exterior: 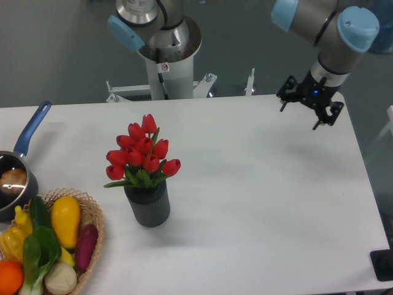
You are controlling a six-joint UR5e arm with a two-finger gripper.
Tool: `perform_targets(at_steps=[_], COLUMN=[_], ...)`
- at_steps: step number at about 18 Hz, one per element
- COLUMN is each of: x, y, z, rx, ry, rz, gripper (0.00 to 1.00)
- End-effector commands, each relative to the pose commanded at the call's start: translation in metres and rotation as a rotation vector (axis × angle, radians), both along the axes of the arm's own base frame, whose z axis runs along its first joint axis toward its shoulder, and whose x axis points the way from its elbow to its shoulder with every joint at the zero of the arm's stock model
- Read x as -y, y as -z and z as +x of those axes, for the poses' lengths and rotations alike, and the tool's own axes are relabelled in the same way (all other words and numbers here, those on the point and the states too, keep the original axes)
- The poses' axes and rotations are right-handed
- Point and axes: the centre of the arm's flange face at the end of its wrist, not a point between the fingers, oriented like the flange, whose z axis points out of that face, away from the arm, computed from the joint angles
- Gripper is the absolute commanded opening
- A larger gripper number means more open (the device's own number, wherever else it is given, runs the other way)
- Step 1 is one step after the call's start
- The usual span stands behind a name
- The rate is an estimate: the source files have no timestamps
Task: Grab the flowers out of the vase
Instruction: 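Move the open gripper toward the red tulip bouquet in the black vase, then close the gripper around the tulip stems just below the blooms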
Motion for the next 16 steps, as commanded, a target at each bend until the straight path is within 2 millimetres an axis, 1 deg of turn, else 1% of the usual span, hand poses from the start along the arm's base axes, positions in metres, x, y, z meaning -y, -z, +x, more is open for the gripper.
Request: perform_targets(at_steps=[1,3,4,5,6,7,8,10,11,13,15,16], x=[-0.020,-0.049,-0.057,-0.061,-0.069,-0.078,-0.085,-0.096,-0.099,-0.102,-0.105,-0.110], y=[-0.002,-0.005,-0.009,-0.012,-0.021,-0.022,-0.023,-0.030,-0.026,-0.021,-0.019,-0.020], z=[0.015,0.040,0.048,0.053,0.063,0.074,0.082,0.092,0.097,0.102,0.106,0.111], rx=[0.006,0.003,0.001,0.005,0.004,0.027,0.054,0.103,0.132,0.164,0.152,0.137], ry=[0.025,0.055,0.065,0.072,0.086,0.095,0.098,0.074,0.070,0.077,0.141,0.192], rz=[0.018,0.004,0.014,0.025,0.063,0.116,0.177,0.287,0.324,0.383,0.414,0.425], gripper=[1.00,1.00,1.00,1.00,1.00,1.00,1.00,1.00,1.00,1.00,1.00,1.00])
